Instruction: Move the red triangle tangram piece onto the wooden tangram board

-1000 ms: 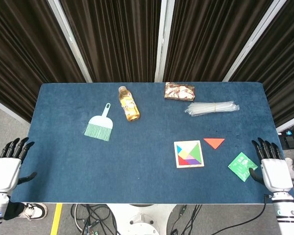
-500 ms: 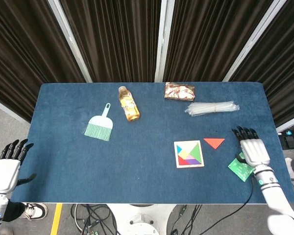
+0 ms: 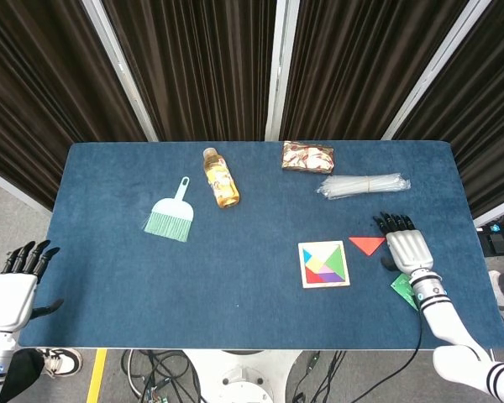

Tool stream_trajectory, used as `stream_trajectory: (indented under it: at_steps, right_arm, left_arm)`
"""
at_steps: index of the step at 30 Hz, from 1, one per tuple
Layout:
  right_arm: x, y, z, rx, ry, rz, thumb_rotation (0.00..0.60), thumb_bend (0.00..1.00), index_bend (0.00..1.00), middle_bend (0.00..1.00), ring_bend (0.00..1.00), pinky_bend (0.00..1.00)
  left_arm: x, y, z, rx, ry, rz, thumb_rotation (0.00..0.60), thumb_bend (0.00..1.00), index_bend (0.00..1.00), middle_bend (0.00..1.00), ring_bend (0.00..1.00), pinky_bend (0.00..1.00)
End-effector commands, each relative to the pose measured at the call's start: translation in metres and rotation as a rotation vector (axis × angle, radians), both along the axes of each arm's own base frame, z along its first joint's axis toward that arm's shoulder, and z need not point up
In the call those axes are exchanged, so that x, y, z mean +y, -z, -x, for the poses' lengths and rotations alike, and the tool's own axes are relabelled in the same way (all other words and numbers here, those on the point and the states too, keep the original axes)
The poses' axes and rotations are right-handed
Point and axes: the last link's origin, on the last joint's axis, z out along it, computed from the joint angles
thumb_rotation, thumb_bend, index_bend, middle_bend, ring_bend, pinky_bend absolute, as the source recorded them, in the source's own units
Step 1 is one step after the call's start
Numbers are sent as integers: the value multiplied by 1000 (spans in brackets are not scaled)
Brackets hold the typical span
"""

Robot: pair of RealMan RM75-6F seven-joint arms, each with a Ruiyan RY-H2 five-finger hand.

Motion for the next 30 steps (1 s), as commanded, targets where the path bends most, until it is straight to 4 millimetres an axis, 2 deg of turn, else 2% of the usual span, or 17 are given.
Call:
stream_trajectory:
  at_steps: [1,14,30]
  right_arm:
    - [-2,5,-3,-11,-3,-13,600,228,0,0,0,0]
    - [-5,19,-7,-22,-3,-46,600,228,8,0,0,0]
    - [-6,22,-9,-35,6,-58,600,228,308,0,0,0]
  left_arm:
    - [1,0,-1,1,2,0,600,0,148,73,23,115]
    - [0,-2,2,-3,-6,-8,600,0,148,75,23,115]
    - [-1,0,6,-9,-16,-1,600,0,148,76,23,115]
